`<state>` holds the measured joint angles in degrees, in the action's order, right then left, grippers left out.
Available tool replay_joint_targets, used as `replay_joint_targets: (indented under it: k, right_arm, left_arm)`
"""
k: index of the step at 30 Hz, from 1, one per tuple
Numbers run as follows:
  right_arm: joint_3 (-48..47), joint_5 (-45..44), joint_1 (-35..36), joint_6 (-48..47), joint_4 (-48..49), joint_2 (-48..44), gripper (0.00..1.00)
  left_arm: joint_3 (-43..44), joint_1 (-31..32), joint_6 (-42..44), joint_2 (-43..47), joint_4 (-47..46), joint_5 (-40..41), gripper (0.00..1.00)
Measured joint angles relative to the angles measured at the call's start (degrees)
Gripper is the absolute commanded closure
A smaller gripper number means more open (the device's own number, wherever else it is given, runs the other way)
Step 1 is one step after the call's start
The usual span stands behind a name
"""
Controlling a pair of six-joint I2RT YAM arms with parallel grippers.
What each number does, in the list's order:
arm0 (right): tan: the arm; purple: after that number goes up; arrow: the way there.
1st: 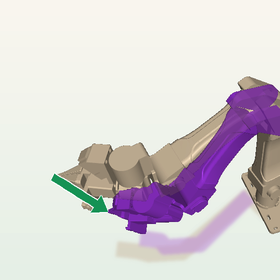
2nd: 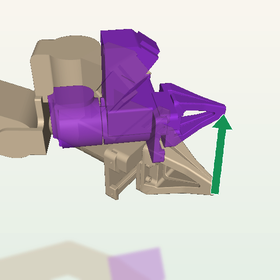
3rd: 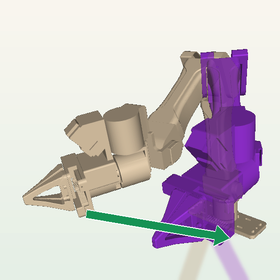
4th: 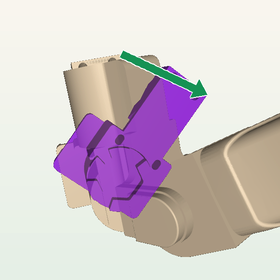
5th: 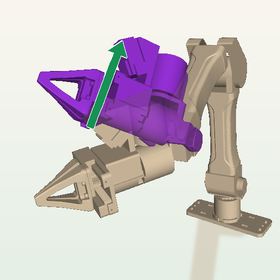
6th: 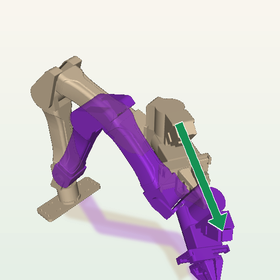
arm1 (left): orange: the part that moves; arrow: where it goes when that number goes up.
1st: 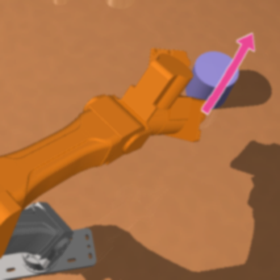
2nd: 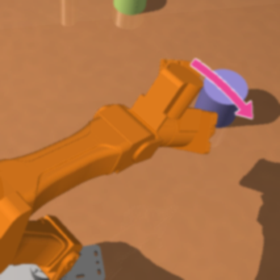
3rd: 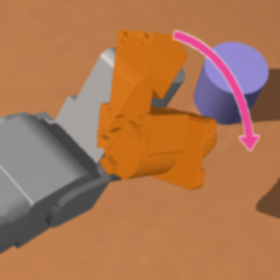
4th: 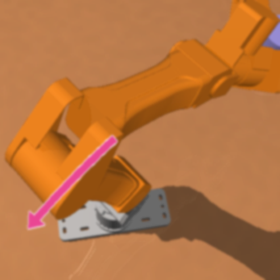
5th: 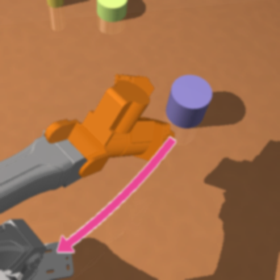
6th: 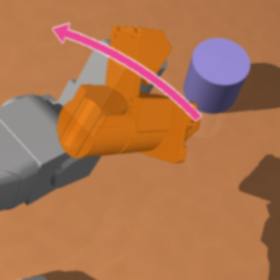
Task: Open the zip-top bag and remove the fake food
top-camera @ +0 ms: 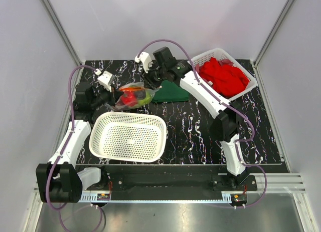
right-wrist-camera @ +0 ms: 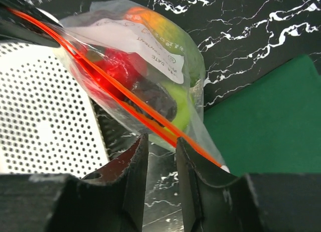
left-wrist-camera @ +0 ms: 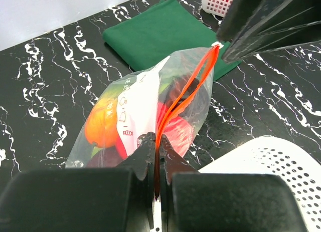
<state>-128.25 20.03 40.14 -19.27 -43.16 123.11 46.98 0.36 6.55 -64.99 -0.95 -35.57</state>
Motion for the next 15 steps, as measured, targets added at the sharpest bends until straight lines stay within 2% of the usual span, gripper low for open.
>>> replay_joint_targets:
  k: [11,15]
  right_arm:
    - [-0.9,-1.2,0.0,-7.2,-1.8,5.1,0.67]
    - [-2.5,-2.0,0.0,-8.0,-1.9,6.4,0.63]
  left_arm:
    - [0.0,0.0,0.1,0.0,0.0,-1.2,1.00]
    - [0.0,0.0,0.1,0.0,0.0,-1.4,1.00]
